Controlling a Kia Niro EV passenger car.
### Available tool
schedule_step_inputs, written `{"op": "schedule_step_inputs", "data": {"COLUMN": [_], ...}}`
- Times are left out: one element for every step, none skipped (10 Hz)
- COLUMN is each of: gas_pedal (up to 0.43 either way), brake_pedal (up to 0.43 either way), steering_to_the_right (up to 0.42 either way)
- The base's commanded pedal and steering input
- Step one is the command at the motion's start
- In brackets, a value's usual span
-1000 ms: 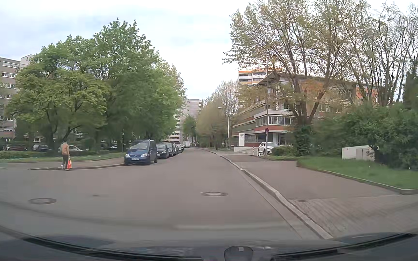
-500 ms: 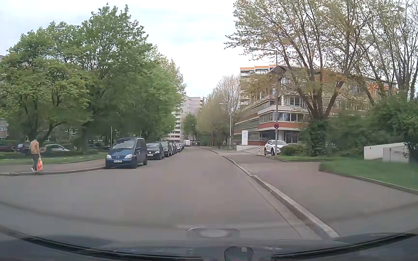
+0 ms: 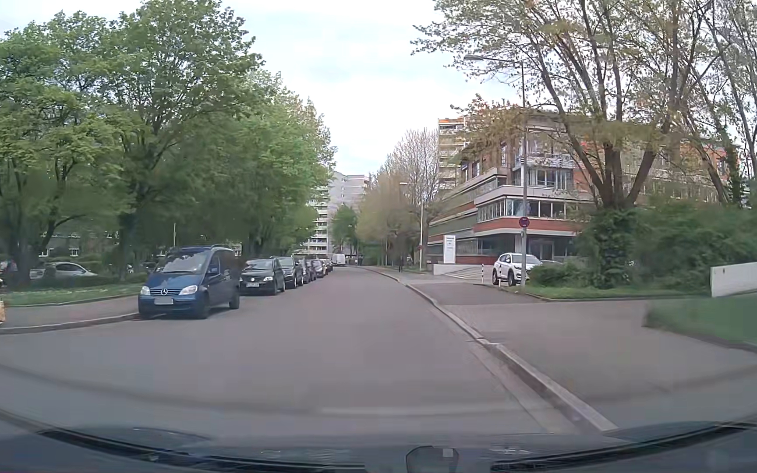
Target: Follow the waypoints while adhering to traffic rules and regulations
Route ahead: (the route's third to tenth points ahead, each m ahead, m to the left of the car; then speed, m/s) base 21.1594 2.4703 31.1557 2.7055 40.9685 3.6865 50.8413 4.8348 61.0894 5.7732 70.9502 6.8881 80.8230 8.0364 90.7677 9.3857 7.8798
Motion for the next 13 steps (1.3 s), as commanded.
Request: {"op": "schedule_step_inputs", "data": {"gas_pedal": [0.039, 0.039, 0.039, 0.039, 0.039, 0.039, 0.039, 0.039, 0.039, 0.039, 0.039, 0.039, 0.039], "brake_pedal": [0.000, 0.000, 0.000, 0.000, 0.000, 0.000, 0.000, 0.000, 0.000, 0.000, 0.000, 0.000, 0.000], "steering_to_the_right": [-0.005, -0.005, -0.005, -0.005, -0.005, -0.005, -0.006, -0.006, -0.006, -0.005, -0.007, -0.006, -0.004]}}
